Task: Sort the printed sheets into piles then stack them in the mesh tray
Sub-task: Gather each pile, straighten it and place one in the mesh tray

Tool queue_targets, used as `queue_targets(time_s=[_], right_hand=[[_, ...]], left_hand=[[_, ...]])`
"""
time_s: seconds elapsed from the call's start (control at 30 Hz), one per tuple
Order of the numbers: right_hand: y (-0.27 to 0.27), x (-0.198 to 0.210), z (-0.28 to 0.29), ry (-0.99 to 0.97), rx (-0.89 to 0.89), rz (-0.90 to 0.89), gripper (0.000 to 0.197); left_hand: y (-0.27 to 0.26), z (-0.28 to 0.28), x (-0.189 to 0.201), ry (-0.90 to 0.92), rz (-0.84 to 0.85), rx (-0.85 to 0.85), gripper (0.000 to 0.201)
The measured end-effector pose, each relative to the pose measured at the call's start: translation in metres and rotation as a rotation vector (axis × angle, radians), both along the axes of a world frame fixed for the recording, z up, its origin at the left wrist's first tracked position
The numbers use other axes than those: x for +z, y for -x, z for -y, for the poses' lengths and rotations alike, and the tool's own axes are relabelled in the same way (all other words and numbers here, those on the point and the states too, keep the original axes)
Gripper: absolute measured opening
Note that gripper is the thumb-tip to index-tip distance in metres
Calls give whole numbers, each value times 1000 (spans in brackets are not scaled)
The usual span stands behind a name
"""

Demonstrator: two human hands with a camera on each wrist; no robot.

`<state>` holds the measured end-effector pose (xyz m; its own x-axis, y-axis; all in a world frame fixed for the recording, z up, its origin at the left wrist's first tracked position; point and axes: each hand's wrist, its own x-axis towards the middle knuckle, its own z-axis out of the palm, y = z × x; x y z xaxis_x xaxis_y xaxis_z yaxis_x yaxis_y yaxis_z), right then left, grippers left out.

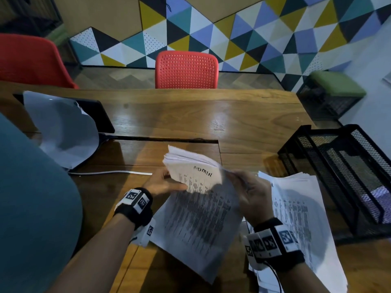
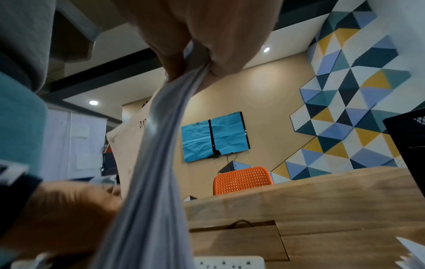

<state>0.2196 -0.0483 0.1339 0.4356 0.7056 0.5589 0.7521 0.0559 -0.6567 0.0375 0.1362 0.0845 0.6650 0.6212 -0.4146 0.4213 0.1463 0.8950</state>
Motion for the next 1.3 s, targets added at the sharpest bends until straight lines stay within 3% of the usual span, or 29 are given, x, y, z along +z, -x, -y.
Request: queue_targets(time_s=[0.13,0.27,0.4,0.47,0.57,0.67,0.73,0.8,0.87,0.93,0.97,1.0,1.07,1.13,1.17,1.27,1.3], right_hand=[[-11,19,7,-33,-12,-177,11],[-29,16,27,-105,92,-714,67],[-24,-30,39,255,-6,-875,96],[-10,-48,39,250,-1,-1093,95],[18,-49,28,114,41,-1318,81],[24,-24,17,17,-151,-1111,34],[13,-7,15,38,-203,-845,16],[1,12,21,137,-138,-412,30],[-10,37,27,225,9,23,23],[-13,63,28,320,163,221,23],[-13,75,28,354,220,270,28],[-12,83,27,370,254,315,30],[-10,92,27,321,264,356,22],[-9,103,28,171,198,274,16],[-10,107,29,87,154,162,22],[-22,99,33,-15,133,-332,67],[-23,90,30,25,200,-501,73]], left_hand=[[2,15,3,118,196,54,30],[10,24,29,76,443,293,33],[16,20,43,320,814,600,38],[13,20,40,490,889,662,43],[-4,33,29,745,835,704,47],[-11,51,10,780,677,690,46],[-3,53,-8,620,486,680,50],[10,46,-15,188,142,670,68],[18,34,-9,-321,-142,641,91],[23,26,17,-573,-42,572,117],[25,23,34,-643,59,427,119],[25,22,45,-674,154,239,107],[24,27,64,-612,302,-57,57],[21,34,69,-491,386,-55,11],[21,37,68,-427,423,0,6],[23,40,66,-285,561,206,49],[24,41,67,-262,611,278,49]])
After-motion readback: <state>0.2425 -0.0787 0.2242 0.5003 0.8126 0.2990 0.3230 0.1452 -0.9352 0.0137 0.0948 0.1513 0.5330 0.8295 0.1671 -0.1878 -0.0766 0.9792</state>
